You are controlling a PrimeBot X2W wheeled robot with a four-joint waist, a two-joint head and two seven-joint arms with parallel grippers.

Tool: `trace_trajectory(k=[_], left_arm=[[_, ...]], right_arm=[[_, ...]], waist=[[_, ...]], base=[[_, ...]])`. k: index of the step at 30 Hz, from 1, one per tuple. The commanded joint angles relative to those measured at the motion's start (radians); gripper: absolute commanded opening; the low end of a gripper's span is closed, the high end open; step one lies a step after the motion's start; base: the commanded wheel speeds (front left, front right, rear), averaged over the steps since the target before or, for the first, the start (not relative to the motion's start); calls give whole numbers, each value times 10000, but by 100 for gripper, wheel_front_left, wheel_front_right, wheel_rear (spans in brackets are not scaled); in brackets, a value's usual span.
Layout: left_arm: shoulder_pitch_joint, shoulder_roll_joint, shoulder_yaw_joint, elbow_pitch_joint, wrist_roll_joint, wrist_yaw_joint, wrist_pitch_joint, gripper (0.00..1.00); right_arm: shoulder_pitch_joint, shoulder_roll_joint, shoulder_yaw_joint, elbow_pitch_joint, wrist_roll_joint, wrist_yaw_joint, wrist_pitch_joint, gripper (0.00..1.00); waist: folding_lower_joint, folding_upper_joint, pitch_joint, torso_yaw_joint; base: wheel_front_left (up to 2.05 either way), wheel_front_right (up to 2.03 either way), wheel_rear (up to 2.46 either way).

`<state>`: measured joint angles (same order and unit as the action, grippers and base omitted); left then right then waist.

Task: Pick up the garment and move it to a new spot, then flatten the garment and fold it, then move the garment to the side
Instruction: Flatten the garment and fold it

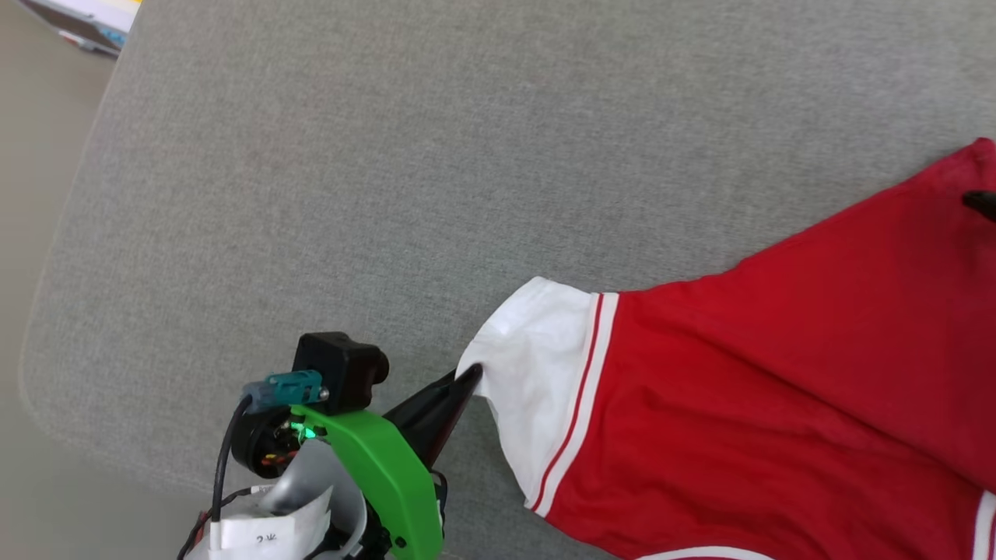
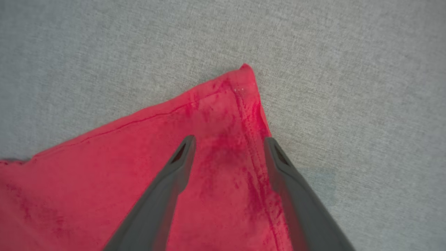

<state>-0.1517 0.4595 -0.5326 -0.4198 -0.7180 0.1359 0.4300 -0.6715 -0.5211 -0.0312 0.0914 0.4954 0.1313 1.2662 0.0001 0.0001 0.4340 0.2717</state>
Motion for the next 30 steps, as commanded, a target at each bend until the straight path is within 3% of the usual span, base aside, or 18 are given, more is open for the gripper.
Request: trace_trajectory(k=[1, 14, 16, 23, 30], left_arm=[[-219, -88, -42, 22, 93, -89, -79, 0], [-487, -344, -282, 330, 55, -337, -247, 0], [-489, -348, -276, 365, 45, -339, -273, 0], [-466, -307, -227, 470, 20, -316, -327, 0], [-442, -269, -125, 578, -50, -294, -411, 0]], right_arm=[[-216, -135, 111, 228, -114, -6, -144, 100], [-217, -638, 1340, 1432, 147, -6, -364, 97], [-86, -728, 1542, 1479, 226, -6, -275, 0], [16, -832, 1649, 1577, 431, -6, -640, 0], [-149, -527, 1478, 1615, 669, -6, -2051, 0]], waist=[[-1, -1, 471, 459], [-1, -1, 692, 690], [-1, -1, 663, 683], [-1, -1, 470, 598], [-1, -1, -151, 320]], base=[[0, 0, 0], [0, 0, 0], [0, 0, 0], [0, 0, 0], [0, 0, 0]])
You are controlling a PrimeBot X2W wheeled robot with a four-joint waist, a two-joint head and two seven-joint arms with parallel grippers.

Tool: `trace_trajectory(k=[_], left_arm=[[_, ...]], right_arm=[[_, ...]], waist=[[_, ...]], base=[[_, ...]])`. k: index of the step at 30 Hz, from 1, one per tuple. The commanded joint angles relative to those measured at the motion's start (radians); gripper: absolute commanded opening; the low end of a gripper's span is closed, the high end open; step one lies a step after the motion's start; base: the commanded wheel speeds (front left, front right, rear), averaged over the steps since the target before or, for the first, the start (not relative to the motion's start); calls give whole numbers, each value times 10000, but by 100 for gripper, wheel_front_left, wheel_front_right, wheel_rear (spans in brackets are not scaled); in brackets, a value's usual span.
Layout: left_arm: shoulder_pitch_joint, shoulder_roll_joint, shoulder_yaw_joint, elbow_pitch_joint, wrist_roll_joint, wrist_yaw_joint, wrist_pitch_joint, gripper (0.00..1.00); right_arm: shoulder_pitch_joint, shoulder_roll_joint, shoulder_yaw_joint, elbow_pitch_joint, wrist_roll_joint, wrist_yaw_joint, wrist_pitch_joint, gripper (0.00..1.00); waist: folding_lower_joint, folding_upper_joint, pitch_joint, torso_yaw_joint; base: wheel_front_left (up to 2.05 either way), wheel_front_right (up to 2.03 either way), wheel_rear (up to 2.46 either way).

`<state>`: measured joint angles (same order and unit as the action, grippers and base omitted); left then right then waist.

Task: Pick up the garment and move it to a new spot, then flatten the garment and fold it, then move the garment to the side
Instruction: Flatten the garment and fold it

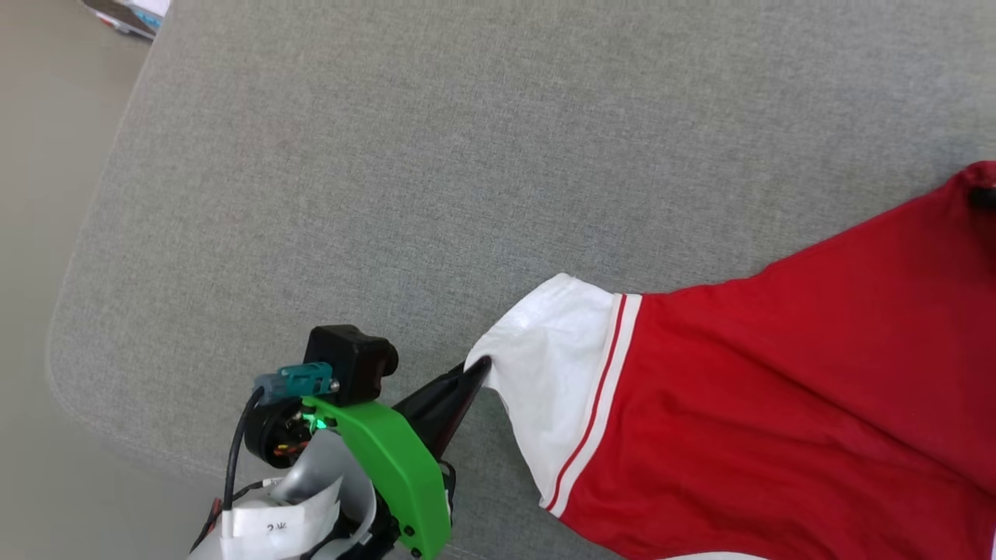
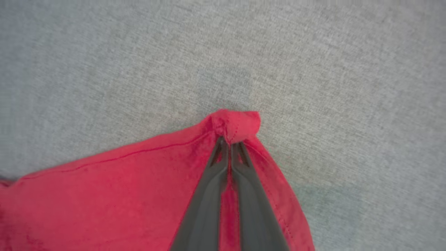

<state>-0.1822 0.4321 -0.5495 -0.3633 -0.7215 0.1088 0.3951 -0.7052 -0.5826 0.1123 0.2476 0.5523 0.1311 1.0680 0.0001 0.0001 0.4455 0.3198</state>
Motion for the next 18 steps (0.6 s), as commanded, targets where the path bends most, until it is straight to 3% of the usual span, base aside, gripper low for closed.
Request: trace_trajectory(k=[1, 12, 18], left_arm=[[-126, 22, 78, 22, -23, -7, -80, 0], [40, 417, 650, -231, -119, 278, -170, 0], [59, 645, 1183, -700, -202, 540, -270, 0]], right_arm=[[192, 113, 43, 53, 141, -4, -217, 0], [499, 158, -259, -221, 691, -4, -1700, 0], [719, 38, -510, -1153, 933, -4, -2274, 0]], waist=[[-1, -1, -378, -217], [-1, -1, -1886, -1132], [-1, -1, -2697, -1835]], base=[[0, 0, 0], [0, 0, 0], [0, 0, 0]])
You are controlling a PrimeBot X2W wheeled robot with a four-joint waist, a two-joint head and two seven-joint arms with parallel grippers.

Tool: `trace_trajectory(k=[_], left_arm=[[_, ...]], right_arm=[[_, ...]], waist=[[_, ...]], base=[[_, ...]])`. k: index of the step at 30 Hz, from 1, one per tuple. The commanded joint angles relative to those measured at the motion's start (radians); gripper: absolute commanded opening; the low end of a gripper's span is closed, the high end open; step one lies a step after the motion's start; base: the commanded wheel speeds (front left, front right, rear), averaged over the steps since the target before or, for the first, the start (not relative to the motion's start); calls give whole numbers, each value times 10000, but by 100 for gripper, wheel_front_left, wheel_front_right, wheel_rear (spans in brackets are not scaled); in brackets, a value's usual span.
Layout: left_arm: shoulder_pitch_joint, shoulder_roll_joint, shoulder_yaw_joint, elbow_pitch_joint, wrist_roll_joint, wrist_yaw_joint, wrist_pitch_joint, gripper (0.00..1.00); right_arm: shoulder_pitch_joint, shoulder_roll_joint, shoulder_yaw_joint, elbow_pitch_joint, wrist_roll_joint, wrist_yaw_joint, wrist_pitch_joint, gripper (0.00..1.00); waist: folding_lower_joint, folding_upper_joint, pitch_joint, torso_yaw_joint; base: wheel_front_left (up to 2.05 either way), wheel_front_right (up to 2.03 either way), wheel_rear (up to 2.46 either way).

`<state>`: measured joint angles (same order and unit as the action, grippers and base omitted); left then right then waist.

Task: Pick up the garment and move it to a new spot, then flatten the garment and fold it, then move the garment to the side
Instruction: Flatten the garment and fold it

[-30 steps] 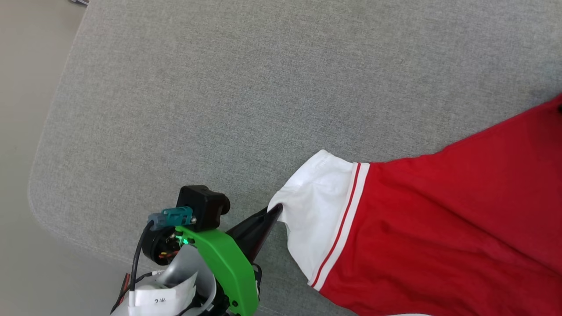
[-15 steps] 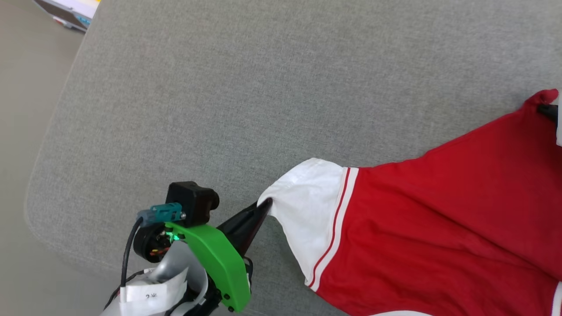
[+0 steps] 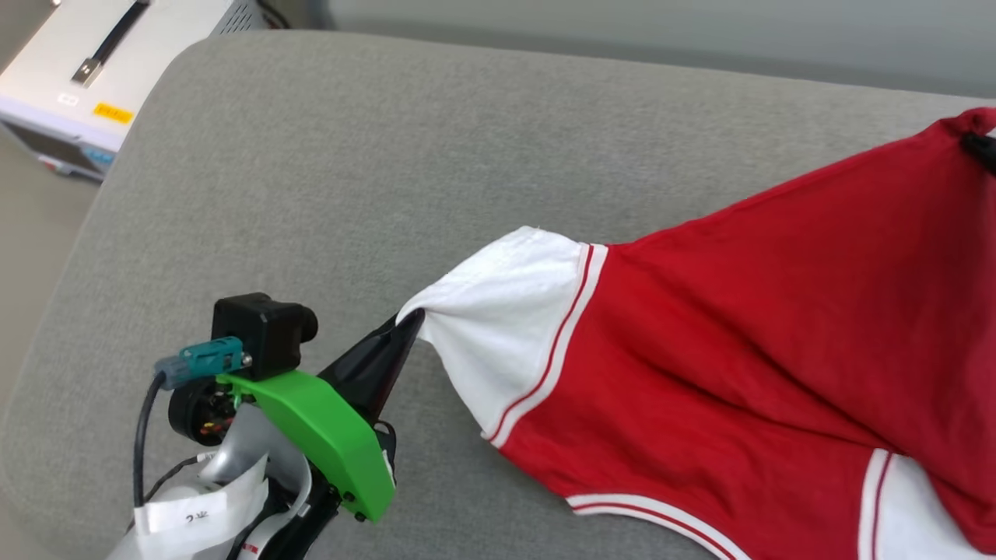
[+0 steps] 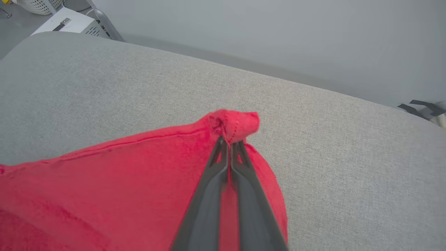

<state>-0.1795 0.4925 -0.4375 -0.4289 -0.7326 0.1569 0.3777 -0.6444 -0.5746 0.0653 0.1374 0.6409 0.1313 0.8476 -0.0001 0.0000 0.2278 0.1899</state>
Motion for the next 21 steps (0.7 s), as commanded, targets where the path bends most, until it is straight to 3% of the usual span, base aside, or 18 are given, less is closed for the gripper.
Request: trace_trajectory(k=[1, 9, 21], left_arm=[[15, 60, 150, -133, -97, 90, -135, 0], [-312, 261, 1113, -811, -114, 396, -530, 0], [-1783, 519, 2289, -1236, 26, 534, -920, 0]], right_arm=[[122, -61, -123, -194, 75, -6, -129, 0], [269, -278, -636, -1336, -102, -6, -611, 0], [632, 186, -1689, -2798, 0, -6, -1159, 0]], waist=[[1, 0, -592, -614], [1, 0, -1058, -1216], [1, 0, -1191, -1814]], base=[[0, 0, 0], [0, 0, 0], [0, 0, 0]])
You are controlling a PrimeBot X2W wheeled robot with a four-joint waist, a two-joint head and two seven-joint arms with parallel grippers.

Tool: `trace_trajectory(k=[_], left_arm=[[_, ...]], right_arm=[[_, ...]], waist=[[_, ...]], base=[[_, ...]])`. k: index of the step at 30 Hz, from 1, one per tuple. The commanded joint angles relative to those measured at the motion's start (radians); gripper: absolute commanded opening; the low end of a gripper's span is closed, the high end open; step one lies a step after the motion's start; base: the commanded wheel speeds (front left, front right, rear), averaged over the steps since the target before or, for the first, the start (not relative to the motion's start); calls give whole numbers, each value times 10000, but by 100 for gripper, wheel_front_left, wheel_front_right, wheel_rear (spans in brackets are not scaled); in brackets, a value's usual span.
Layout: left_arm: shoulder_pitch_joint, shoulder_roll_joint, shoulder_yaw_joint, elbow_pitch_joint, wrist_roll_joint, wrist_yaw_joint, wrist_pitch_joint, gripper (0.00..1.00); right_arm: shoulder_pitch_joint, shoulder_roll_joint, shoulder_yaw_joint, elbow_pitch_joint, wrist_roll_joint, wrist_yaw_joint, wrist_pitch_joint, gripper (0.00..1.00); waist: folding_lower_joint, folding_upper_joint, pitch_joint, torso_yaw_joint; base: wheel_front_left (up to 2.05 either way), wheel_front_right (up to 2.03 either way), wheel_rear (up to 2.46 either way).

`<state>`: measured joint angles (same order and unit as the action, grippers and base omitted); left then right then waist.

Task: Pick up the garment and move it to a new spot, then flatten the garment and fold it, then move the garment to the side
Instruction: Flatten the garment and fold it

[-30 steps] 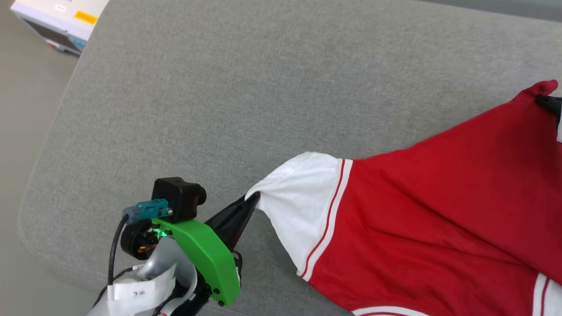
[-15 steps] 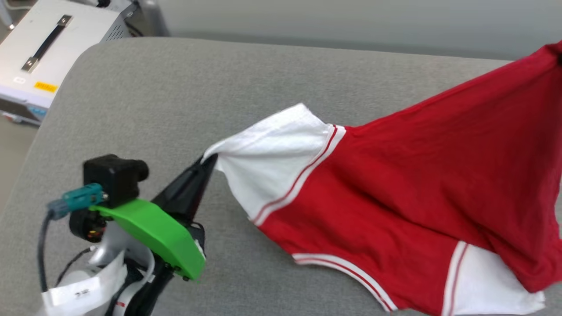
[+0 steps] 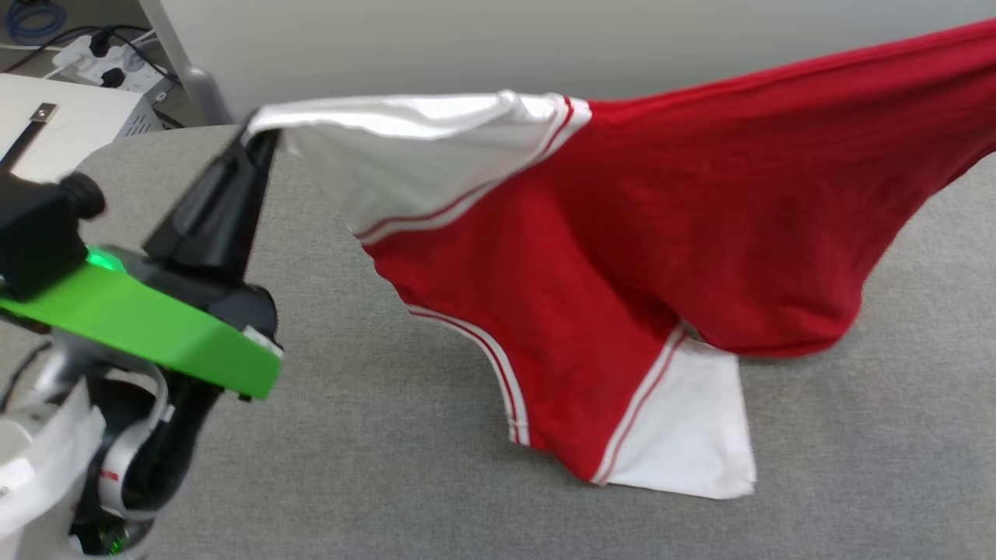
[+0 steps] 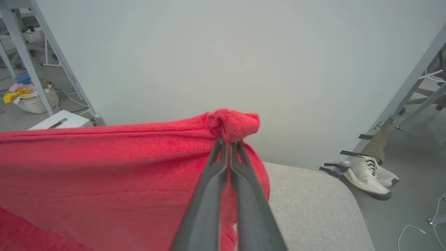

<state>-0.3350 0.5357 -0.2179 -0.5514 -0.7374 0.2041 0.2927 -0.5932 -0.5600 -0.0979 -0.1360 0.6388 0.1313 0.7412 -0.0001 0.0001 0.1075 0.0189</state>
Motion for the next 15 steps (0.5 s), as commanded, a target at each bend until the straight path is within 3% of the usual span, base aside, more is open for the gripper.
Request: trace_trajectory(k=[1, 10, 15], left_arm=[[-396, 112, 147, -6, 95, 56, -71, 0], [-2688, 385, 674, 474, 393, -67, -95, 0], [-4228, 744, 767, 1019, 523, -341, 182, 0]], right_arm=[[103, 90, -131, -152, 35, -6, -129, 0], [-475, 393, -557, -569, -8, -6, -515, 0], [-1161, 503, -652, -472, -54, -6, -792, 0]], waist=[[1, -1, 45, -140], [1, -1, 693, -449], [1, -1, 1409, -594]], base=[[0, 0, 0], [0, 0, 0], [0, 0, 0]])
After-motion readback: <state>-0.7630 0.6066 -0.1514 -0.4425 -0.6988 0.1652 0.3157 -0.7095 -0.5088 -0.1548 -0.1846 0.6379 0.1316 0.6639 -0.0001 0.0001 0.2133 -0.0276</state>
